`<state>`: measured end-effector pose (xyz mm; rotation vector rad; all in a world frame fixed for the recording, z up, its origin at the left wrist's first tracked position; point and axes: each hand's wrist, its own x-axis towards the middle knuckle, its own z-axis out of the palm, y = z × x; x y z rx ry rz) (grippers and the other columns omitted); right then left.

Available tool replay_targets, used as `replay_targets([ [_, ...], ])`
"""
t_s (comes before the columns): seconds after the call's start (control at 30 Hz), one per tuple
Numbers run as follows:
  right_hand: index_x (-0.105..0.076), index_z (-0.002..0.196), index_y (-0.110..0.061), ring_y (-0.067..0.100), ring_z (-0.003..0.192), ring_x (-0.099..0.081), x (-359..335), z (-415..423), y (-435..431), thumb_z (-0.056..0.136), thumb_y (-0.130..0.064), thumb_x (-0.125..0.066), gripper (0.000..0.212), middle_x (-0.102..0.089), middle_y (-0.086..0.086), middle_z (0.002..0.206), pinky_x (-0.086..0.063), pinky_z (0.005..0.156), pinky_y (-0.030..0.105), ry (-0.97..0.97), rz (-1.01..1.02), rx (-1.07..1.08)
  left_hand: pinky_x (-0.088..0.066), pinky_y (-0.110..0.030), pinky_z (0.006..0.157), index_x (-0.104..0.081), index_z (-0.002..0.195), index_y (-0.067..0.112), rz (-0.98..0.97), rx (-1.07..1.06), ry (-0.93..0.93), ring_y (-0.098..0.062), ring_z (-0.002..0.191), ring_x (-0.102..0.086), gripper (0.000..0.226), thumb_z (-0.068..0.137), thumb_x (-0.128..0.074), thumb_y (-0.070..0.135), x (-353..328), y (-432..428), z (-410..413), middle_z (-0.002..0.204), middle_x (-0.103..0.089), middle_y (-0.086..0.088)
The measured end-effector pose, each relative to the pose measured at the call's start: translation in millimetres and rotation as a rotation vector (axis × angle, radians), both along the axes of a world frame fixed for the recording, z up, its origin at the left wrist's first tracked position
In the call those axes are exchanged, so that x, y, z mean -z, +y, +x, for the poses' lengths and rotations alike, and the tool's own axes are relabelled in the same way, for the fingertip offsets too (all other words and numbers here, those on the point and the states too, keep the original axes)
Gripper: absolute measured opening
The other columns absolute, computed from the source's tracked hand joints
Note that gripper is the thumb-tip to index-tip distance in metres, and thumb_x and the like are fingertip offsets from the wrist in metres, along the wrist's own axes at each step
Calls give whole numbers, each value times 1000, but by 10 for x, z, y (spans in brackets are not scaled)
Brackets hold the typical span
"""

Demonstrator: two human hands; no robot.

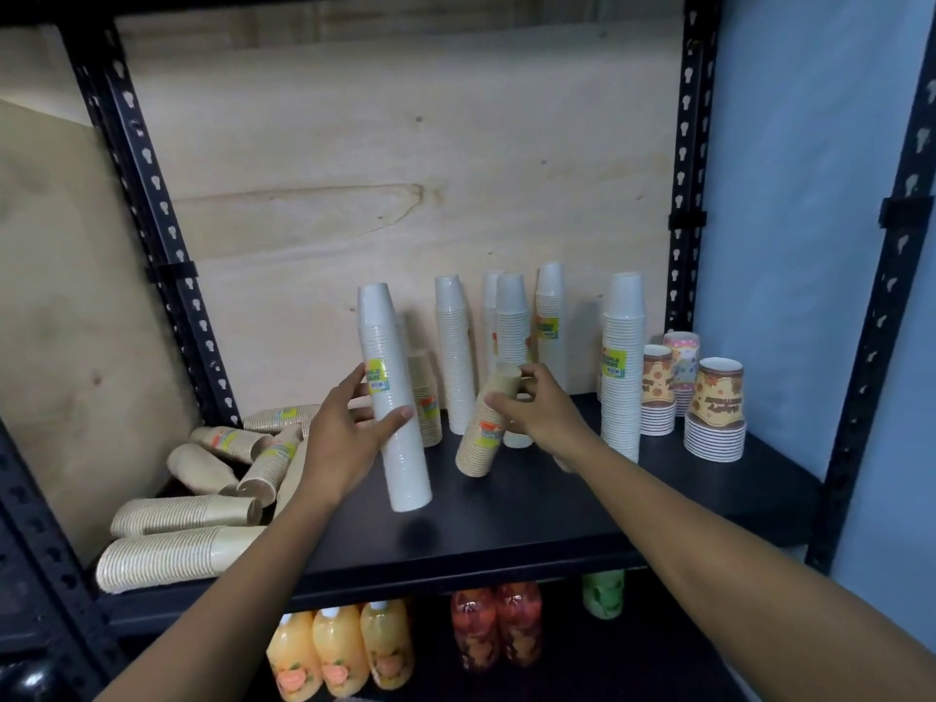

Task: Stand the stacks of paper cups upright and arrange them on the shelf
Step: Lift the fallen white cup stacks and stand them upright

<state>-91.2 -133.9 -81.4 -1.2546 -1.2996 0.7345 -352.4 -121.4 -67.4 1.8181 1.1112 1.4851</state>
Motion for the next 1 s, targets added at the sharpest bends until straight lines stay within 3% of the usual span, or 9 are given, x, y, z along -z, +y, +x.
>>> replay_targets([
  [0.2,-58,129,-27,9,107,-64,-9,-144,321,84,-37,-79,51,-66,-8,120,-57,95,43,-82,30,2,-57,-17,78,-52,144,24,-20,103,-129,-1,90,-71,76,78,-86,9,117,44,170,121,-67,-5],
  [0.3,-56,136,-30,6,107,-63,19,-204,447,85,-41,-76,56,-65,-10,122,-57,95,43,-105,36,-23,-59,-25,86,-51,144,26,-11,118,-148,-6,98,-71,76,78,-86,9,201,104,215,124,-66,-3],
  [0.43,-58,130,-38,8,107,-65,58,-284,579,84,-43,-75,49,-67,-11,118,-56,96,45,-109,67,-42,-55,-20,83,-50,142,28,-15,150,-180,-9,104,-71,75,80,-84,4,266,163,262,129,-63,5],
  [0.57,-57,133,-30,10,105,-66,94,-336,681,83,-42,-77,55,-67,-6,120,-57,95,44,-124,98,-41,-56,-22,86,-49,146,24,-29,166,-202,-14,111,-70,77,80,-84,6,350,219,306,138,-61,5],
  [0.83,-53,135,-18,5,104,-64,166,-320,737,89,-31,-76,53,-64,-4,125,-55,92,30,-197,117,-43,-58,-32,94,-50,147,26,-31,194,-245,-14,117,-67,78,80,-84,6,414,199,458,139,-59,12],
  [0.93,-50,138,-19,-8,97,-59,156,-296,705,90,-32,-75,55,-61,-8,124,-48,79,11,-212,102,-56,-56,-36,99,-49,148,26,-25,197,-233,-13,119,-65,78,80,-85,9,424,182,494,142,-57,10],
  [1.0,-50,138,-20,-13,96,-57,141,-290,673,91,-31,-74,55,-60,-9,124,-44,76,5,-216,92,-70,-56,-39,101,-48,148,26,-27,195,-230,-11,120,-65,79,80,-85,9,439,180,501,143,-56,10],
])
